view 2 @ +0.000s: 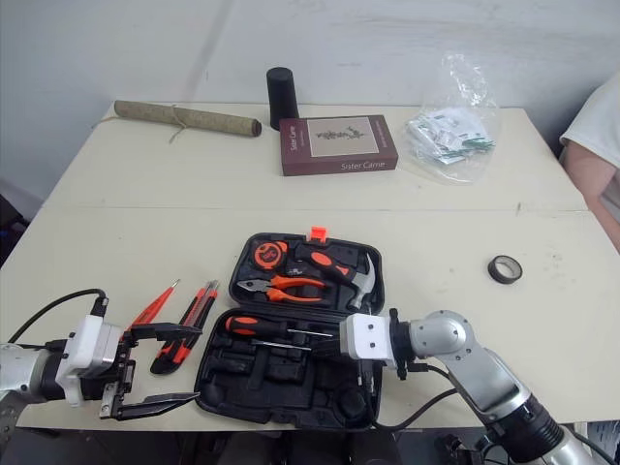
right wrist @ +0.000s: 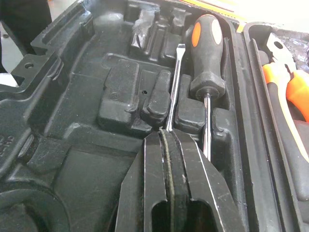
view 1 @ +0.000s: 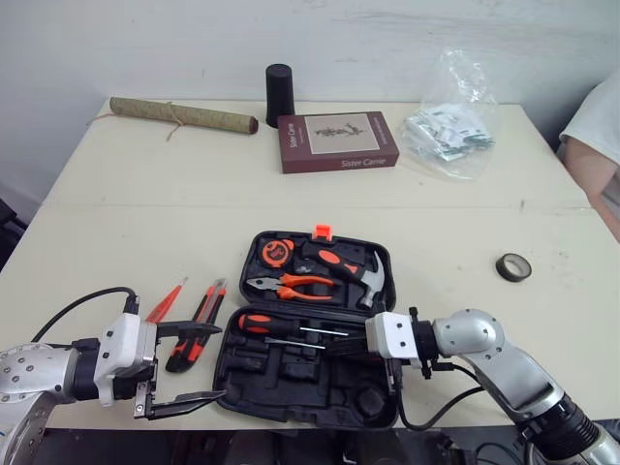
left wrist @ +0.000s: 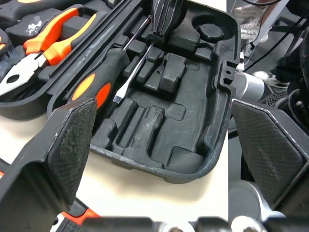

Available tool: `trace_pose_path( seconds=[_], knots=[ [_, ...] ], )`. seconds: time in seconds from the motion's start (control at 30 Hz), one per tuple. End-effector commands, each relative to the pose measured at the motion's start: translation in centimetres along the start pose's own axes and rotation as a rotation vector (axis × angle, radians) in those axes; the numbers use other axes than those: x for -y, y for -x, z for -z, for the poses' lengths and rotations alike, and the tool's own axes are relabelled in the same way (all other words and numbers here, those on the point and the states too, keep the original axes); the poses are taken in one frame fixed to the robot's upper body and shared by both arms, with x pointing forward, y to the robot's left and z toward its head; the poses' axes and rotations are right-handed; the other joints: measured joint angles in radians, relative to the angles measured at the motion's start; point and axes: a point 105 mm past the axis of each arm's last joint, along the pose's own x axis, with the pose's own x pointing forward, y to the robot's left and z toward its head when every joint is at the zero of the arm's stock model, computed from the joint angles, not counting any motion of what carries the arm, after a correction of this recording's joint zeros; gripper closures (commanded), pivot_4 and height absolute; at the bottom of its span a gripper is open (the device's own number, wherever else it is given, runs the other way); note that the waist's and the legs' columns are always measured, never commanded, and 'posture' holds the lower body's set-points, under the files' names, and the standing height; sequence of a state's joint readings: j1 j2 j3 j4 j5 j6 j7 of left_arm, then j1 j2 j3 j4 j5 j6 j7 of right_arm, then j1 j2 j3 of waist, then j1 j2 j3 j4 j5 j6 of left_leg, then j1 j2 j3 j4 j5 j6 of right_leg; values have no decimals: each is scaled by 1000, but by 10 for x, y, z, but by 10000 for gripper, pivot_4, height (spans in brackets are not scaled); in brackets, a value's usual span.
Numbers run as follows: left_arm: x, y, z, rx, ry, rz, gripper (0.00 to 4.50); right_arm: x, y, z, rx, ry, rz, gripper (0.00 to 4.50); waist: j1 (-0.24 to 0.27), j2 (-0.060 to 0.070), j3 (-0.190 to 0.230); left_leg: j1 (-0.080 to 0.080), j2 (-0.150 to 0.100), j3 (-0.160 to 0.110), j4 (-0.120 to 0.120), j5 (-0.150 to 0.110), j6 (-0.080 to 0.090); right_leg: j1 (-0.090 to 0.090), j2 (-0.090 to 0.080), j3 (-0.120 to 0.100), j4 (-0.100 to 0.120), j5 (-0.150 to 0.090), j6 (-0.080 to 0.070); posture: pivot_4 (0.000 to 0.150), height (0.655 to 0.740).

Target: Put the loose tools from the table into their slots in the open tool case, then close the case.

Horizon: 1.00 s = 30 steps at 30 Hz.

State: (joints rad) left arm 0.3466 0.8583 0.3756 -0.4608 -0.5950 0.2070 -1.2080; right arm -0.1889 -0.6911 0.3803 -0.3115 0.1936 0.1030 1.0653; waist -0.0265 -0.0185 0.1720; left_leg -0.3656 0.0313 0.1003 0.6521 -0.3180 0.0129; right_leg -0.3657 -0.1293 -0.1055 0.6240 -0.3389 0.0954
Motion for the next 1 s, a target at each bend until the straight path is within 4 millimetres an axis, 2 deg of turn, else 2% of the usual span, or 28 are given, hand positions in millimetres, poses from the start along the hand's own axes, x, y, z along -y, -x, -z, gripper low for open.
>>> trace_pose_path(
  seconds=[0.03, 0.1, 0.17, 0.23, 0.27, 0.3, 0.33, 0.4, 0.5, 0.53, 0.57, 0.63, 0.7, 0.8, 0.9, 1.0],
  knots=[
    [-8, 5, -6, 25, -37, -84, 0, -2, 7, 6, 29, -126, 11, 44684, 0, 1, 1, 0, 0, -1, 0, 0, 0, 0, 0, 0, 0, 0, 0, 1500, 7400],
    [-15, 12, -6, 28, -34, -139, 0, 10, 20, -12, 135, -101, 77, 44684, 1, 3, 3, -3, 0, -1, 0, 0, 0, -1, -1, -1, -1, 0, 0, 1500, 7400],
    [-24, 31, 0, 15, -16, -241, 0, 25, 45, -25, 219, -45, 207, 44684, 3, 5, 5, -5, -1, -2, 1, 0, 0, -3, -1, -2, -1, 0, 0, 1500, 7400],
    [-28, 49, 6, -3, 1, -327, 0, 15, 67, -31, 264, -167, 138, 44684, 3, 8, 6, -6, -1, -1, 1, 0, 1, -3, -1, -2, -1, 0, 0, 1500, 7400],
    [-30, 57, 8, -7, 13, -363, 0, 17, 75, -31, 262, -174, 167, 44684, 3, 8, 6, -6, -1, -1, 1, -1, 2, -2, -1, -2, -1, 0, 1, 1500, 7400],
    [-31, 73, 14, -18, 37, -434, 0, 21, 92, -29, 243, -161, 236, 38261, 3, 7, 6, -6, -1, -1, 1, -1, 3, -2, -1, -2, -2, 0, 1, 1500, 7400],
    [-31, 91, 19, -22, 63, -521, 0, 24, 111, -23, 202, -138, 310, 35394, 3, 7, 6, -5, -1, -2, 1, -1, 3, -1, -1, -3, -3, 0, 1, 1500, 7400],
    [-28, 120, 30, -39, 105, -654, 0, 24, 144, -12, 135, -104, 414, 25460, 0, 7, 7, -6, -1, -2, 0, -2, 4, -1, -1, -3, -3, 0, 1, 1500, 7400],
    [-20, 164, 45, -71, 165, -845, 0, 8, 191, 16, 8, -56, 488, 9666, 2, 5, 7, -5, -1, -1, 0, -3, 6, -1, -1, -3, -4, 0, 1, 1500, 7400],
    [-19, 174, 47, -77, 172, -890, 0, 3, 201, 22, -26, -34, 493, 4143, 2, 5, 7, -5, -1, 0, 1, -3, 6, -1, -1, -3, -4, 0, 1, 1500, 7400],
    [-15, 194, 54, -105, 200, -967, 0, 3, 220, 30, -58, -30, 560, 376, 2, 5, 7, -4, -2, 0, 1, -4, 8, -1, -1, -3, -4, 0, 1, 1500, 7400],
    [-7, 225, 68, -160, 251, -1084, 0, -1, 248, 42, -96, -75, 645, 376, 1, 5, 7, -3, -1, 1, 1, -5, 9, -1, -1, -2, -3, 1, 1, 1500, 7400],
    [0, 244, 76, -190, 282, -1148, 0, -7, 269, 55, -156, -128, 680, 376, 0, 5, 8, -3, -1, 1, 1, -5, 9, -2, -1, -1, -3, 0, 1, 1500, 7400],
    [-2, 243, 76, -190, 278, -1128, 0, -5, 278, 59, -158, -124, 708, 376, -2, 5, 7, -3, -1, 2, -1, -5, 9, -4, -2, 0, -3, 0, 1, 1500, 7400],
    [-15, 221, 68, -173, 243, -1033, 0, 6, 262, 52, -125, -93, 654, 376, -1, 6, 8, -4, 0, 2, -1, -5, 6, -5, -2, 1, -2, 0, 0, 1500, 7400],
    [-32, 183, 56, -147, 268, -890, 0, 26, 237, 19, 78, -42, 635, 376, -1, 7, 8, -4, 0, 2, -2, -6, 1, -6, -3, 1, -1, 0, 0, 1500, 7400]
  ],
)
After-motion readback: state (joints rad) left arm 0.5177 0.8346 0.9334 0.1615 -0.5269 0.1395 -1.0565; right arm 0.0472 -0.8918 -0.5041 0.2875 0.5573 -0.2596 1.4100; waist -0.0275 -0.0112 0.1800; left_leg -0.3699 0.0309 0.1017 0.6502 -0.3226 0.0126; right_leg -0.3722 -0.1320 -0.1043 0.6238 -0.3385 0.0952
